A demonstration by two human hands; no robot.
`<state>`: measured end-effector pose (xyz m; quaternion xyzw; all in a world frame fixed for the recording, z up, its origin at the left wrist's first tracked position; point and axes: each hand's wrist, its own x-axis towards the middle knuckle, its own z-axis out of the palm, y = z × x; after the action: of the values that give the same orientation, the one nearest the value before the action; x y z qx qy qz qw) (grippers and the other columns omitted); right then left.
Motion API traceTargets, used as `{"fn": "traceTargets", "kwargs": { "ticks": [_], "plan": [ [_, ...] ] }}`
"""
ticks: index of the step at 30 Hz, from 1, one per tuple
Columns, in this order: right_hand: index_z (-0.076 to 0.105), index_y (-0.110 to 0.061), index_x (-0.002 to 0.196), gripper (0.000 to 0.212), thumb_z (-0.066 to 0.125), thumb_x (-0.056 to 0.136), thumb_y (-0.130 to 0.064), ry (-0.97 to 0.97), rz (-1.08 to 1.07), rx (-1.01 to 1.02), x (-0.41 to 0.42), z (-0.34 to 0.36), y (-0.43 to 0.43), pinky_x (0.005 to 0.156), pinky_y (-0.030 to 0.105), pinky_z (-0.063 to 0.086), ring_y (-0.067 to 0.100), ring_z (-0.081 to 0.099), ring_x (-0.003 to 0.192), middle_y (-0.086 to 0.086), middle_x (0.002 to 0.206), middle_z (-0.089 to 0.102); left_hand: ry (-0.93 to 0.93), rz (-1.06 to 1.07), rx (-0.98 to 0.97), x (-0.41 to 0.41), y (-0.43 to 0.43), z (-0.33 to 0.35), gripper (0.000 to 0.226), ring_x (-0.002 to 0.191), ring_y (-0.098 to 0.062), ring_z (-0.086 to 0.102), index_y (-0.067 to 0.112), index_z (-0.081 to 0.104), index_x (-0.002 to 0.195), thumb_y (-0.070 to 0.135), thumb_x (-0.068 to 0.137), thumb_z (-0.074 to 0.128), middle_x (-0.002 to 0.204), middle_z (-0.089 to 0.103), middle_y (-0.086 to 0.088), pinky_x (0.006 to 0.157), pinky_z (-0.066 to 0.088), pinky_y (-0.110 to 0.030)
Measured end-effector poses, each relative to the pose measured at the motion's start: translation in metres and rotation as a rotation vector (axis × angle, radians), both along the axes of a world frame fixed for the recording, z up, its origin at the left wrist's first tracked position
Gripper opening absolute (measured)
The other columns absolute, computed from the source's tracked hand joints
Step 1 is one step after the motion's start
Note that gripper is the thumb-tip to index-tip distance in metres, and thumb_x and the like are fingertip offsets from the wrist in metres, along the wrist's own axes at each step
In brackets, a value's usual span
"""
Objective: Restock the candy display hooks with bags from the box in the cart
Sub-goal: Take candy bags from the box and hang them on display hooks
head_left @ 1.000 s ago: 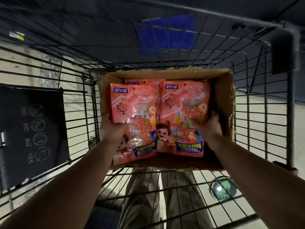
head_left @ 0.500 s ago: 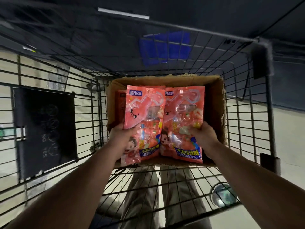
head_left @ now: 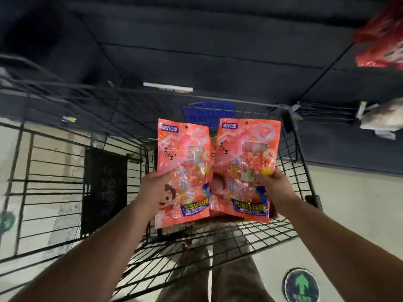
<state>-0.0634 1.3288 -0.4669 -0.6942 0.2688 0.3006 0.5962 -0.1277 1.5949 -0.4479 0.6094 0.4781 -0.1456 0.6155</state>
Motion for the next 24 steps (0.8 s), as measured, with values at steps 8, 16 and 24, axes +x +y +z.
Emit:
{"fn": "traceTargets", "kwargs": {
  "ticks": [8, 16, 24],
  "plan": [
    [0.061, -0.005, 0.103, 0.016, 0.063, 0.091, -0.016, -0.146, -0.119, 0.012, -0.026, 0.062, -0.010, 0.063, 0.036, 0.057, 0.025, 0.069, 0.072, 0.011, 0.089, 0.069, -0.139, -0.111, 0.029, -0.006, -0.002, 0.051, 0.011, 0.085, -0.028, 0.061, 0.023, 0.059, 0.092, 0.032, 0.088, 0.064, 0.094, 0.067, -0.015, 0.081, 0.048, -0.042],
    [0.060, -0.009, 0.099, 0.013, 0.064, 0.090, -0.018, -0.253, -0.259, 0.009, -0.052, 0.120, -0.033, 0.086, 0.053, 0.054, 0.037, 0.067, 0.092, 0.017, 0.101, 0.070, -0.293, -0.240, -0.001, 0.009, -0.021, 0.089, 0.014, 0.076, -0.011, 0.054, 0.017, 0.059, 0.101, 0.023, 0.090, 0.065, 0.087, 0.060, 0.002, 0.073, 0.041, -0.028],
    [0.060, -0.005, 0.099, 0.012, 0.062, 0.091, -0.015, -0.354, -0.431, 0.011, -0.090, 0.161, -0.083, 0.066, 0.037, 0.055, 0.027, 0.068, 0.077, 0.011, 0.089, 0.070, -0.444, -0.341, -0.042, 0.026, -0.076, 0.122, 0.013, 0.078, -0.015, 0.057, 0.014, 0.062, 0.101, 0.015, 0.089, 0.066, 0.081, 0.060, 0.003, 0.067, 0.041, -0.024]
  ]
}}
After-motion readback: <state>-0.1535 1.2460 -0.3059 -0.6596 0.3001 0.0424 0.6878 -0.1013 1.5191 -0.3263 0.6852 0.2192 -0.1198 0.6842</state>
